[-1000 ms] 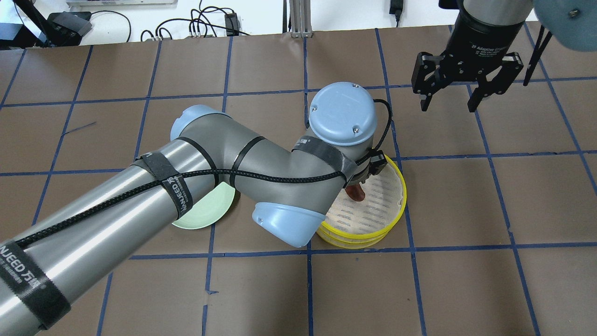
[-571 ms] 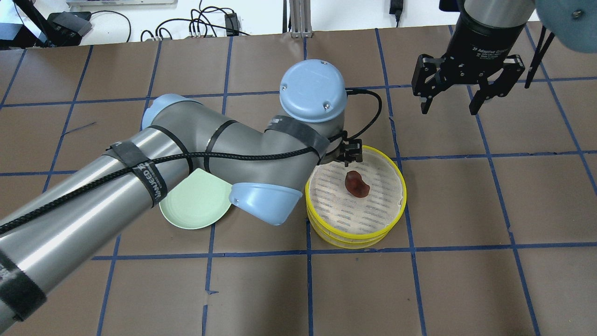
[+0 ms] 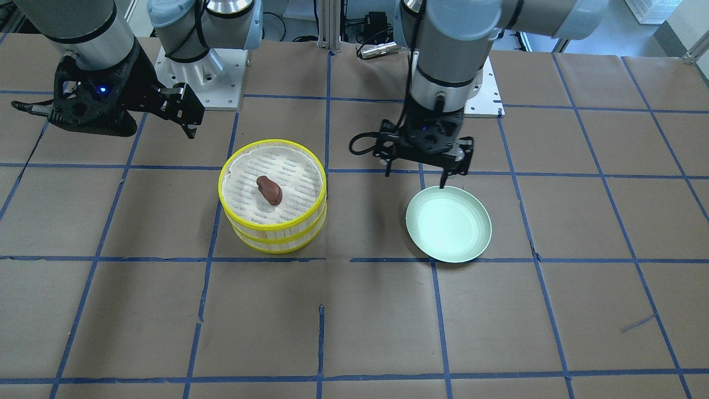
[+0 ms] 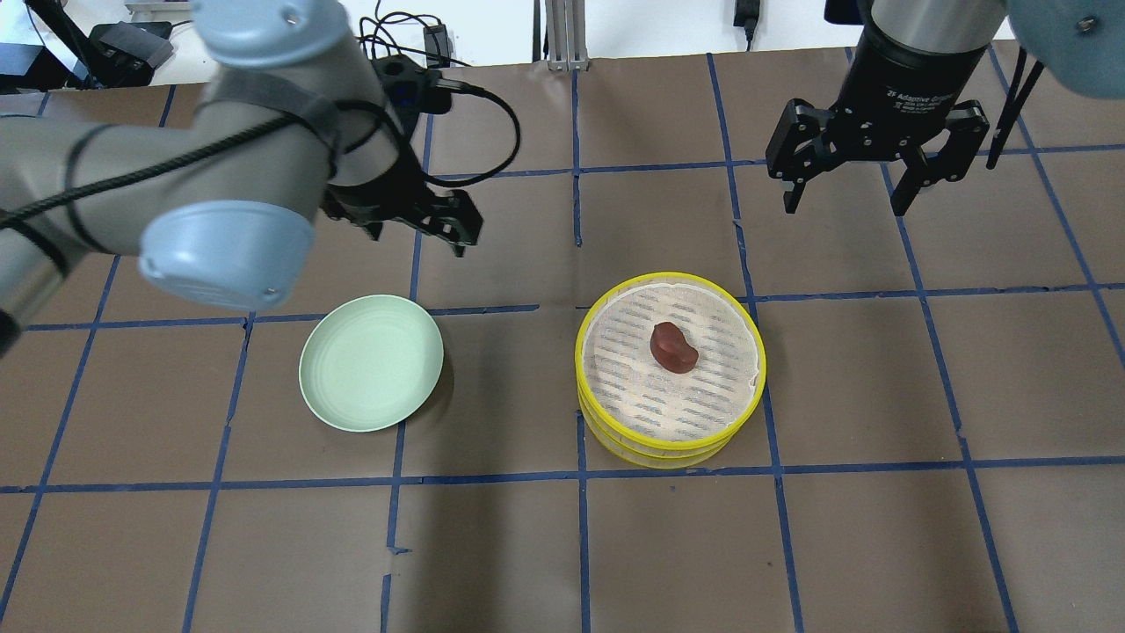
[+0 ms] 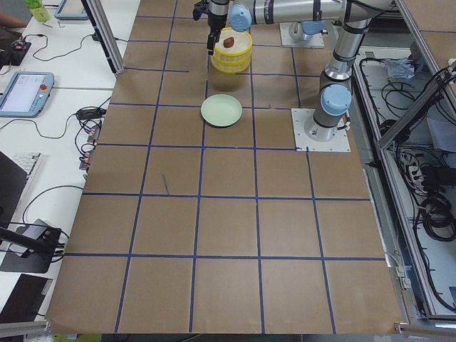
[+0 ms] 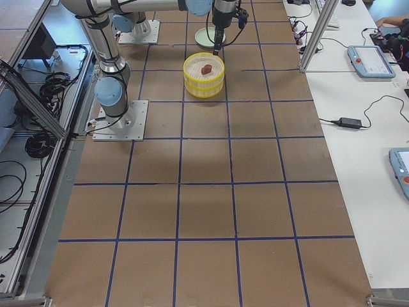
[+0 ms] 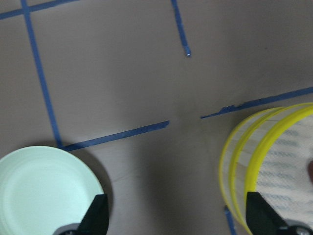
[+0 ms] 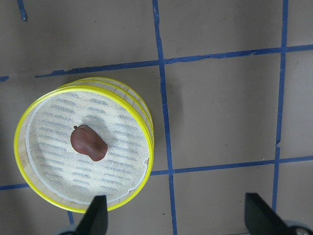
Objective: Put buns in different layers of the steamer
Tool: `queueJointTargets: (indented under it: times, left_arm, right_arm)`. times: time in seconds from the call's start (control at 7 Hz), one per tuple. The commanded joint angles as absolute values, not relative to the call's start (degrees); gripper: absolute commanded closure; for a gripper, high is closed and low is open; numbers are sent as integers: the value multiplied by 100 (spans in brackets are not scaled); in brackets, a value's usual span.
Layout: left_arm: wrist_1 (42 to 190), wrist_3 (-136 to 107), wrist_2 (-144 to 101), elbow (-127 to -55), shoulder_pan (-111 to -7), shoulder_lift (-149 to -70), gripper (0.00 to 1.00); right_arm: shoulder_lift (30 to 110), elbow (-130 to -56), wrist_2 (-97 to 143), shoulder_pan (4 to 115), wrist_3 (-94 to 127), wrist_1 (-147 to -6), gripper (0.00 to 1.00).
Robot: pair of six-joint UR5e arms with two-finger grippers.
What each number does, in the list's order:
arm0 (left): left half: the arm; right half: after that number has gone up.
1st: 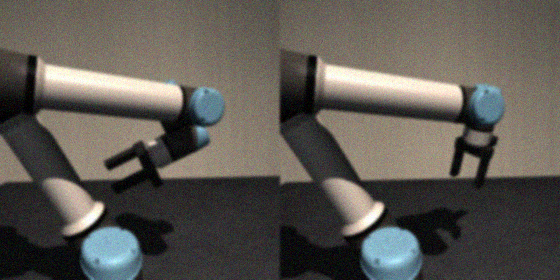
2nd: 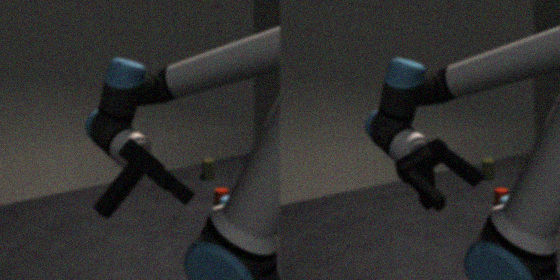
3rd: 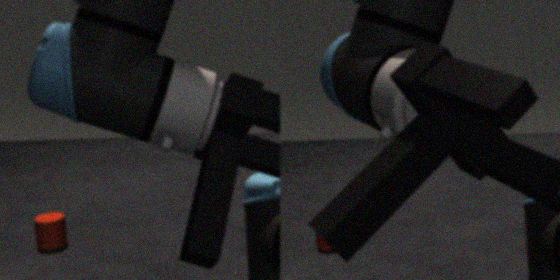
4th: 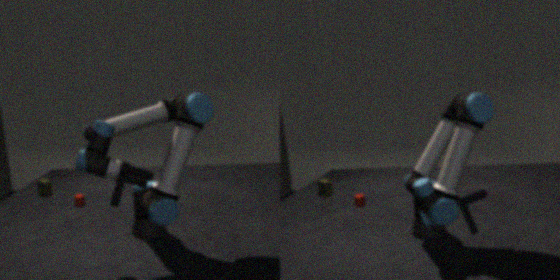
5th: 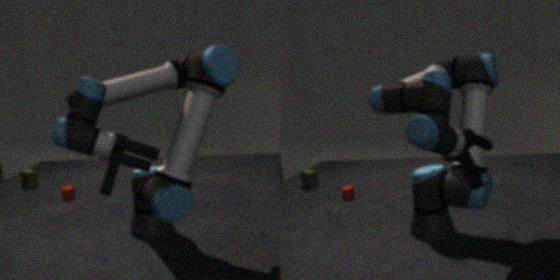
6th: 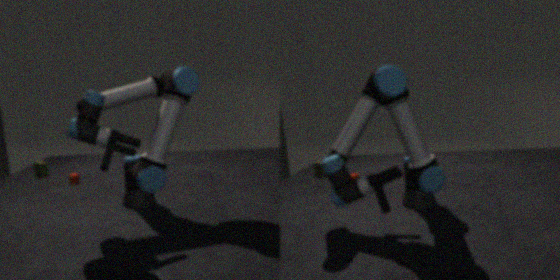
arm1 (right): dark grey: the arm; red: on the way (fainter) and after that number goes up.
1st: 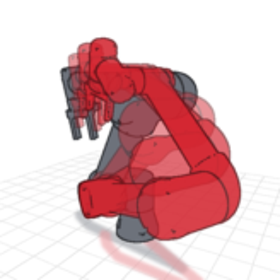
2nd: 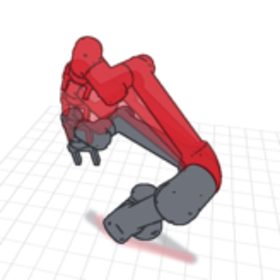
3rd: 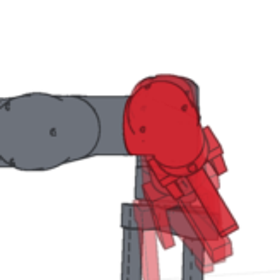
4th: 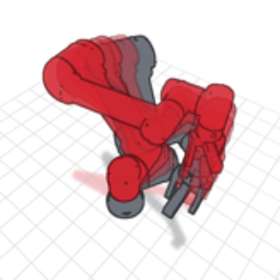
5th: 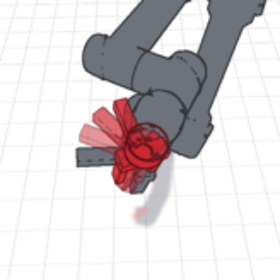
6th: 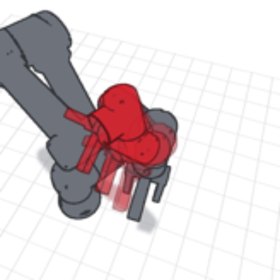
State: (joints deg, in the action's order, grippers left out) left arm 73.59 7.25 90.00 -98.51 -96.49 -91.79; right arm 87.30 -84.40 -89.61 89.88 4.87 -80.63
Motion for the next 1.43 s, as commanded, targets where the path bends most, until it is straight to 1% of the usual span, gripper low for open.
queueJointTargets:
  times: [0.0,0.14,1.29]
  left_arm:
    - [8328,1081,8965,-9599,-8887,-8781,0]
    - [8558,1238,8982,-9545,-8834,-8763,0]
    - [8640,1354,9220,-9589,-8807,-8613,0]
  right_arm:
    - [8675,-8411,-8921,9018,510,-8427,0]
    - [8666,-8376,-8912,9026,510,-8446,0]
    - [8657,-8420,-8895,9018,510,-8517,0]
